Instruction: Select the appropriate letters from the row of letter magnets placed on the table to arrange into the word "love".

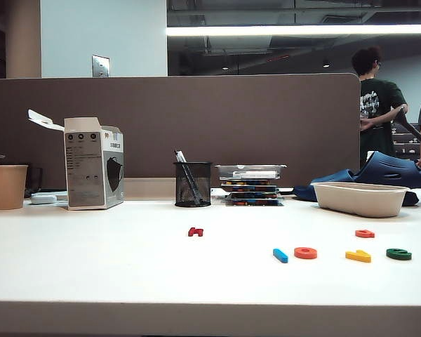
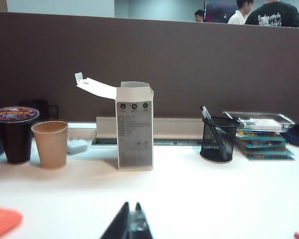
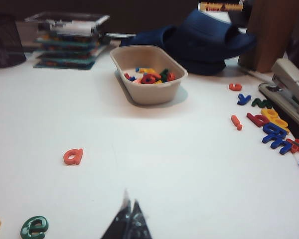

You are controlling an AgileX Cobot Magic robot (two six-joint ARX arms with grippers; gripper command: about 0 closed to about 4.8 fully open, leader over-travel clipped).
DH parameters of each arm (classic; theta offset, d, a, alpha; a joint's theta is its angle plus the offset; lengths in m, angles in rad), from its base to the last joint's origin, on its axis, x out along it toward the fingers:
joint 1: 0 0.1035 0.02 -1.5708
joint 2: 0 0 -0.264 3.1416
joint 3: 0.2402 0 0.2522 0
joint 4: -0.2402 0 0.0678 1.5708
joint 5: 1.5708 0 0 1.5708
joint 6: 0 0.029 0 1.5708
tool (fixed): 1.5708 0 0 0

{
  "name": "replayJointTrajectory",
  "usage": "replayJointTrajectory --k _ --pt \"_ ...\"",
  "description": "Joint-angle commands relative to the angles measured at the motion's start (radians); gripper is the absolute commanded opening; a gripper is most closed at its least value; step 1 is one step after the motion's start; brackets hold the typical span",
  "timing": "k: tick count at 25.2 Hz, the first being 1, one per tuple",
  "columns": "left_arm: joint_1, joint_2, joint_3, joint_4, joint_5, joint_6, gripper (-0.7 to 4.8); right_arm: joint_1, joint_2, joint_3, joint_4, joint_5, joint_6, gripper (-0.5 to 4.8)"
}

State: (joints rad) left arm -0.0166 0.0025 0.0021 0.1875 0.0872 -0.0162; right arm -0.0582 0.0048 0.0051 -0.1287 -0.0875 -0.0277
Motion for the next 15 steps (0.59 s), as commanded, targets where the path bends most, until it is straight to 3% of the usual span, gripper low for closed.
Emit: replayJointTrajectory --k 1,15 --pt "0.000 0.000 0.005 0.013 0.003 0.008 -0.05 0.001 -0.007 -0.006 0.021 0.011 -0.008 -0.05" --pt "0.000 0.000 0.005 -0.002 0.006 -0.011 -0.05 0.000 -0.007 -0.006 0.021 0.010 -0.007 0.00"
